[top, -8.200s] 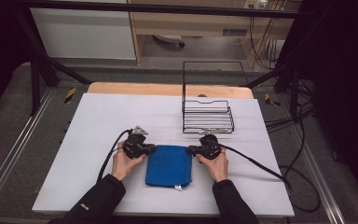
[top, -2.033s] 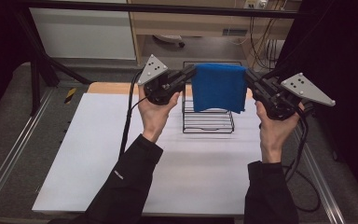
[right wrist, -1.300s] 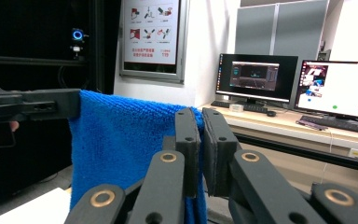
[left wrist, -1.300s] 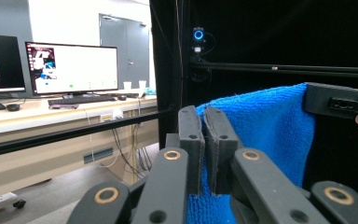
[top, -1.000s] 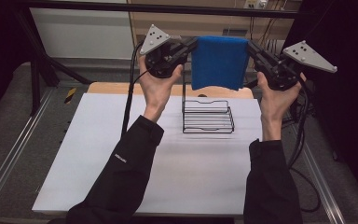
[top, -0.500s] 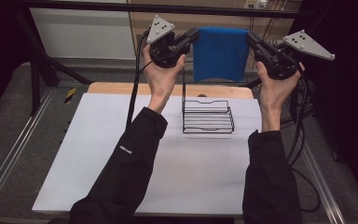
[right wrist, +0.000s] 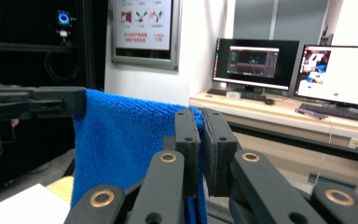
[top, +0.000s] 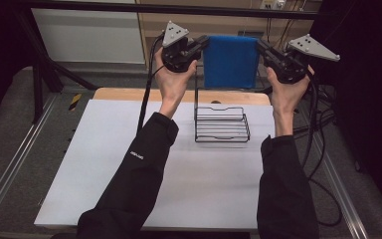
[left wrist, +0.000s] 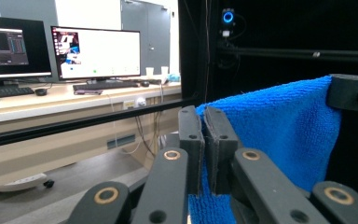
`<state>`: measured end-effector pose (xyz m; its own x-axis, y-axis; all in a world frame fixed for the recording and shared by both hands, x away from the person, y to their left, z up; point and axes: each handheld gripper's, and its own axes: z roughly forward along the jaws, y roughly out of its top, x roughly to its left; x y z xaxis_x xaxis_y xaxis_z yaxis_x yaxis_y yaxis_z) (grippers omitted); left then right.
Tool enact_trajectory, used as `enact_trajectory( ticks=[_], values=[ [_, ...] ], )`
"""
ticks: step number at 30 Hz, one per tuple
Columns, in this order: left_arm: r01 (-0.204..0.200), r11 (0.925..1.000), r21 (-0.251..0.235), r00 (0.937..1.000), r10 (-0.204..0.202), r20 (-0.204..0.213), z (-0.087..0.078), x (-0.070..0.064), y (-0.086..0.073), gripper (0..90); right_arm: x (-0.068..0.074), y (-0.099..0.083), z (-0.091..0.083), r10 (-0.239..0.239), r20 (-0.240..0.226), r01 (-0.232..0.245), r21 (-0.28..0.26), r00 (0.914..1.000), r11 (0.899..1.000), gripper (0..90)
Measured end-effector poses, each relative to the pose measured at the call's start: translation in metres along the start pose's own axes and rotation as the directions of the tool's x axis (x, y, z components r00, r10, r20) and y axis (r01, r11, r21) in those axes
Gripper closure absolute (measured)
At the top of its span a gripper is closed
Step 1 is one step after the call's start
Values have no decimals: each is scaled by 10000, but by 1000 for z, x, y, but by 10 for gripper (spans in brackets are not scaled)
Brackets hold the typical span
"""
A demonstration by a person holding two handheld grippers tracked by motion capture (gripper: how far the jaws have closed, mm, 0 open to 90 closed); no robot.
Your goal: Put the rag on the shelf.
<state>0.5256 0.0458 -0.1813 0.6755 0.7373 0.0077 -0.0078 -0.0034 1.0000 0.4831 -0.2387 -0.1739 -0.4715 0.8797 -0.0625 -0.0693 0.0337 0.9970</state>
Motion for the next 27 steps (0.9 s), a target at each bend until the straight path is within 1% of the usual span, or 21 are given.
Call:
enact_trajectory(
  ticks=[1,2,6,11,14,16,17,20,27],
  values=[
    [-78,10000,-4,10000,78,-51,-1,1,-1,863,0,-2,1,29,-23,-29,89,10000,10000,859],
    [-164,9999,43,9999,164,-12,-1,1,-3,863,-1,-5,1,63,-48,-63,142,10000,9999,859],
    [-180,9996,205,9996,175,229,-4,0,-13,863,0,-14,-1,114,-126,-109,377,9999,9992,858],
    [-219,9990,390,9992,205,344,-7,-1,-24,863,1,-25,-4,81,-198,-69,638,9998,9979,858],
    [-260,9985,487,9986,237,469,-9,-2,-29,863,0,-31,-7,190,-303,-169,703,9994,9974,857],
    [-218,9983,537,9982,188,569,-11,-3,-32,863,0,-34,-9,284,-344,-256,781,9990,9966,857],
    [-240,9981,573,9981,206,583,-11,-4,-34,862,0,-36,-10,257,-360,-227,792,9990,9966,857],
    [-225,9976,649,9975,180,681,-12,-5,-36,862,0,-39,-12,295,-392,-259,889,9988,9957,856],
    [-393,9964,751,9951,322,939,-19,-10,-35,861,1,-40,-20,319,-499,-274,888,9982,9957,855]
  ],
)
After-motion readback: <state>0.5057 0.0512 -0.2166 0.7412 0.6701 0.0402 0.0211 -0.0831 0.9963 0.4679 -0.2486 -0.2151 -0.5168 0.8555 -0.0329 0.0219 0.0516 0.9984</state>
